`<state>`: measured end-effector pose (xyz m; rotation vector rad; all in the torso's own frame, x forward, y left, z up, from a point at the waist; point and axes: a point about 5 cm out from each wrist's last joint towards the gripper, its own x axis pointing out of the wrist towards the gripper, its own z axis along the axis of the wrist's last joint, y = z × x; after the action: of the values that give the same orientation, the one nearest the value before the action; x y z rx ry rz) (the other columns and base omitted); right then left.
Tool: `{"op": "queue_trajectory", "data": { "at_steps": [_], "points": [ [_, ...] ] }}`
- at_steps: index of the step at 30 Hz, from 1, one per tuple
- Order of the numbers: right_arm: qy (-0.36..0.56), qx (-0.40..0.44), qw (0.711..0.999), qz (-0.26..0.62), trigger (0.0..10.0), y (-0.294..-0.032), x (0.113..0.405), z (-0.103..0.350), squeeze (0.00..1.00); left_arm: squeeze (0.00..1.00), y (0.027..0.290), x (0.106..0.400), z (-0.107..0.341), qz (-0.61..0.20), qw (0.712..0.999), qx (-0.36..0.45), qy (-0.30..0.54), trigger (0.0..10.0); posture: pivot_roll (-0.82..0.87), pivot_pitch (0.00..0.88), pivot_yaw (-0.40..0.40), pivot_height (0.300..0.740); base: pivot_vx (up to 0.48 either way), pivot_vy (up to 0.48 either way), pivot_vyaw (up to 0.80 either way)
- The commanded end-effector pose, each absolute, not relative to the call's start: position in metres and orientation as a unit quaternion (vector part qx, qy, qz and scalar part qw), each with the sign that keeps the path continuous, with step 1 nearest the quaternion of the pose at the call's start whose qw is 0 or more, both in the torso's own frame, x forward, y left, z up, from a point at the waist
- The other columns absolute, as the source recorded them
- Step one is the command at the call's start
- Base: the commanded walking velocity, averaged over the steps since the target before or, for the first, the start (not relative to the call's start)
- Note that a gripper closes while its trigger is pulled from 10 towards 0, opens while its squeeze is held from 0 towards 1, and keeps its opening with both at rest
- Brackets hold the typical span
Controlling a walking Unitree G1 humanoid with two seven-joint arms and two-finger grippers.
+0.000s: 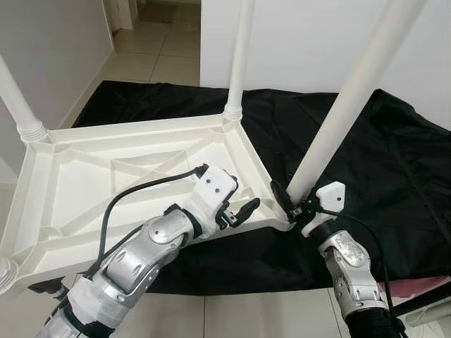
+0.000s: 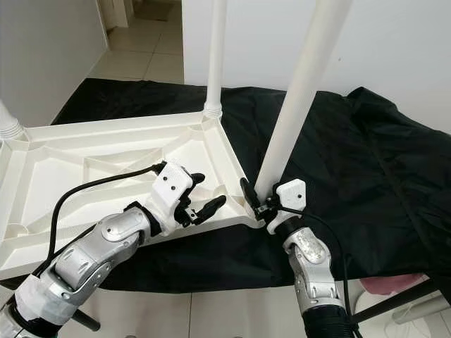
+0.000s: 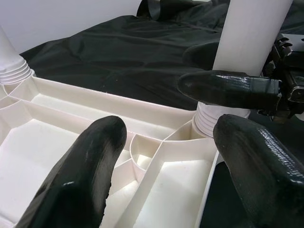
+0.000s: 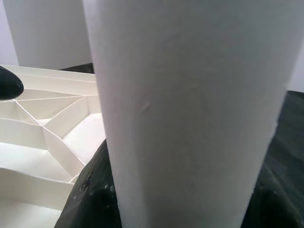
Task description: Building children table
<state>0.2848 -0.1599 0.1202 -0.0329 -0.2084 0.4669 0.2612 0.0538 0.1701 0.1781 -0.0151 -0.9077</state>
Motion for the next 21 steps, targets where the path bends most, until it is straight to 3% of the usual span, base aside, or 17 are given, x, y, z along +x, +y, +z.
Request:
{"op": "queue_trajectory", "data": {
  "at_steps": [1, 21],
  "points": [
    [-0.034, 0.007, 0.970, 0.239, 10.0, -0.156, 0.280, 0.094, 0.00, 0.00, 0.049, 0.255, 0.172, -0.502, 0.860, 0.087, -0.003, 10.0, 0.02, 0.023, -0.041, 0.740, 0.000, 0.000, 0.00],
    [0.049, 0.045, 0.974, 0.214, 10.0, -0.155, 0.287, 0.082, 0.00, 0.00, 0.049, 0.254, 0.174, -0.502, 0.861, 0.086, -0.006, 10.0, 0.02, 0.014, -0.049, 0.740, 0.000, 0.000, 0.00]
  ]
}}
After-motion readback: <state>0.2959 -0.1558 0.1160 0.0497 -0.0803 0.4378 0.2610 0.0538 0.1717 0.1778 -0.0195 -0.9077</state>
